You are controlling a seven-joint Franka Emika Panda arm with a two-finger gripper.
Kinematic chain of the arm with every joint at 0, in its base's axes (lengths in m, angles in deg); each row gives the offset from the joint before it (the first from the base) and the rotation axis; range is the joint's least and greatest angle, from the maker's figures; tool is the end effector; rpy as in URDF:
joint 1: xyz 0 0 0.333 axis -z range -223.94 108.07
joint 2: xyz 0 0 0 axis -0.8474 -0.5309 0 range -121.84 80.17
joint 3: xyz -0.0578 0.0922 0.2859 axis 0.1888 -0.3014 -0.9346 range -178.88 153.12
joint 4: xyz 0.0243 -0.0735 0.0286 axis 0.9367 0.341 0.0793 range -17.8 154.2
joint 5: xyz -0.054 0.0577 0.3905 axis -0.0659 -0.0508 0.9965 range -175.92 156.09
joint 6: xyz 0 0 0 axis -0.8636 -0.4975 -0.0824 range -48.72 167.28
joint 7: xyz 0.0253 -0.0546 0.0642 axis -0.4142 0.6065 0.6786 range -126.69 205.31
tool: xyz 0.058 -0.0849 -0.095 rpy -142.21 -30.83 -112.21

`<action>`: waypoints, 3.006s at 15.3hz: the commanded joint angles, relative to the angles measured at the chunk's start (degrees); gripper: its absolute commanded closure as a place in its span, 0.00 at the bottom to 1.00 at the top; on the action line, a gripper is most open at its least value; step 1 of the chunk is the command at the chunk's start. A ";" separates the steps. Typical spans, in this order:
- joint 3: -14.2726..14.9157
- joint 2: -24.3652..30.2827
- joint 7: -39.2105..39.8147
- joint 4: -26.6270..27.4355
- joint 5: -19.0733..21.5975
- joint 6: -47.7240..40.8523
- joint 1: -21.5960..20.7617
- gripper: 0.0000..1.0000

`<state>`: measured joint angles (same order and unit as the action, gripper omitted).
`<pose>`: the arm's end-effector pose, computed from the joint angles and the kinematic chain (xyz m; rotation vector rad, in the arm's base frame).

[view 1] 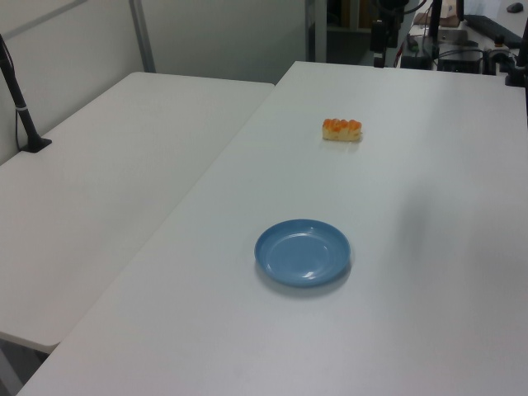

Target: Put the bread onto the plate

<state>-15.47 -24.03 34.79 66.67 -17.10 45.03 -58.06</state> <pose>0.5823 0.0100 0.5677 3.0197 -0.0404 0.0405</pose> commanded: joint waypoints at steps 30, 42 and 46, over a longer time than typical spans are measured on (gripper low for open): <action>0.92 -22.63 13.64 0.13 -2.92 29.50 13.83 0.00; 2.15 -32.75 14.27 -2.24 -2.92 41.36 14.80 0.00; 2.07 -33.01 14.18 -2.24 -2.75 41.90 14.89 0.14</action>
<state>-13.72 -56.73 49.38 65.20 -19.49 86.13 -42.78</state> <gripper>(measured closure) 0.013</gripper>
